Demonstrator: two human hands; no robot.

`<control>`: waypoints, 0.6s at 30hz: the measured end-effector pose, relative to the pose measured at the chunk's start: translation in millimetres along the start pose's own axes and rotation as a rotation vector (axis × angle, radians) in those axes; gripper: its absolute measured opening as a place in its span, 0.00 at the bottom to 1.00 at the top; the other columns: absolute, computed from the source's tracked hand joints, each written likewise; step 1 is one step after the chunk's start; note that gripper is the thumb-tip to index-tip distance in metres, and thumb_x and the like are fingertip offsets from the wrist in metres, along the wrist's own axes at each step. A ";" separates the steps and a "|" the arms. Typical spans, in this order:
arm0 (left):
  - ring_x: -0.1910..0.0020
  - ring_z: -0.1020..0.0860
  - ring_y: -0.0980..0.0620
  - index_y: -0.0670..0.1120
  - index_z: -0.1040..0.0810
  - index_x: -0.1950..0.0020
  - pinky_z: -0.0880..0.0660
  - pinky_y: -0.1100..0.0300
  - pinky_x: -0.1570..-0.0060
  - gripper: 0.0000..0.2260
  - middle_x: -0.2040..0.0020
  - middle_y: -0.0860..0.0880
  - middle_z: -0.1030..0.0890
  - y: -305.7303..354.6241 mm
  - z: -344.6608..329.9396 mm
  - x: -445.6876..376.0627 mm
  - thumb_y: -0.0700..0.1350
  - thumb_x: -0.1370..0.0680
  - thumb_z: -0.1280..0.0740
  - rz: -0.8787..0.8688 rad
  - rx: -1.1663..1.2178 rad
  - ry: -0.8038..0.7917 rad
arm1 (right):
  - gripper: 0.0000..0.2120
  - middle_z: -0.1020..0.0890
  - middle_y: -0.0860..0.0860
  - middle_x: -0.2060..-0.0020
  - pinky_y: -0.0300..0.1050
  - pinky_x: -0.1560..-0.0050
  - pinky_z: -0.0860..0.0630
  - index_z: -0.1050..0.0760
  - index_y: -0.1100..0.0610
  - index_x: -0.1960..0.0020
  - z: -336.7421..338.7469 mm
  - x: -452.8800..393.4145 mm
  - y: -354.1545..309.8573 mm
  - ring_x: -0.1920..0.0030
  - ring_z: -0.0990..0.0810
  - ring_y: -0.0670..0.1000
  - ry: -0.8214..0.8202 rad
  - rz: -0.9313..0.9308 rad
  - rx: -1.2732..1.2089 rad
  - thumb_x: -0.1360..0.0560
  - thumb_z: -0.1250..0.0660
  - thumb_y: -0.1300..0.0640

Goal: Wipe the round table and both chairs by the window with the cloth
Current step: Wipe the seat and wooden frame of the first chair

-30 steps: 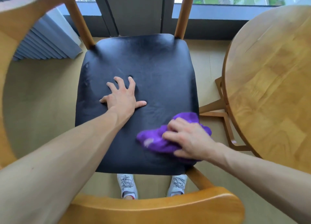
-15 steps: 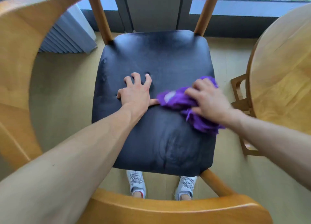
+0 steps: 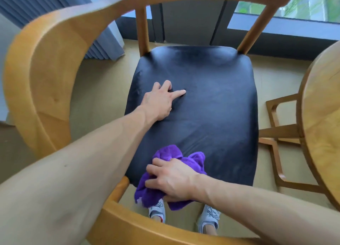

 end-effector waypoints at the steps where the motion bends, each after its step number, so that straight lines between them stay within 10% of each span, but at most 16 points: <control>1: 0.38 0.35 0.45 0.67 0.42 0.24 0.32 0.53 0.59 0.30 0.34 0.51 0.37 -1.5 -0.8 -0.6 0.47 0.21 0.34 -0.004 0.012 0.008 | 0.18 0.25 0.52 0.51 0.45 0.72 0.36 0.22 0.50 0.49 0.6 2.3 3.4 0.51 0.27 0.56 0.008 -0.001 0.021 0.37 0.27 0.48; 9: 0.40 0.34 0.46 0.67 0.36 0.26 0.30 0.52 0.53 0.27 0.36 0.52 0.35 -12.6 -2.2 -6.7 0.48 0.21 0.34 -0.055 0.191 0.021 | 0.18 0.28 0.53 0.49 0.52 0.61 0.23 0.26 0.50 0.42 76.9 60.3 180.5 0.44 0.30 0.57 0.451 -0.931 0.118 0.30 0.32 0.47; 12: 0.41 0.29 0.46 0.58 0.25 0.29 0.28 0.55 0.41 0.19 0.36 0.49 0.31 -28.8 4.6 -15.9 0.43 0.18 0.38 -0.113 0.454 -0.024 | 0.16 0.28 0.53 0.50 0.50 0.62 0.25 0.26 0.51 0.44 73.5 45.3 167.5 0.46 0.29 0.57 0.465 -0.972 0.116 0.30 0.34 0.47; 18: 0.46 0.26 0.51 0.49 0.20 0.34 0.21 0.59 0.53 0.24 0.40 0.53 0.30 -39.8 13.0 -22.7 0.30 0.23 0.45 -0.091 0.600 -0.120 | 0.14 0.26 0.52 0.50 0.44 0.71 0.37 0.24 0.51 0.49 43.3 -41.6 51.5 0.47 0.27 0.57 0.374 -0.549 -0.009 0.33 0.32 0.47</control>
Point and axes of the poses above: each hand's wrist, its own x-axis away from the middle knuckle, its own z-axis out of the back of the hand, y = z × x, the point moved 5 cm from there along -x, towards the middle knuckle
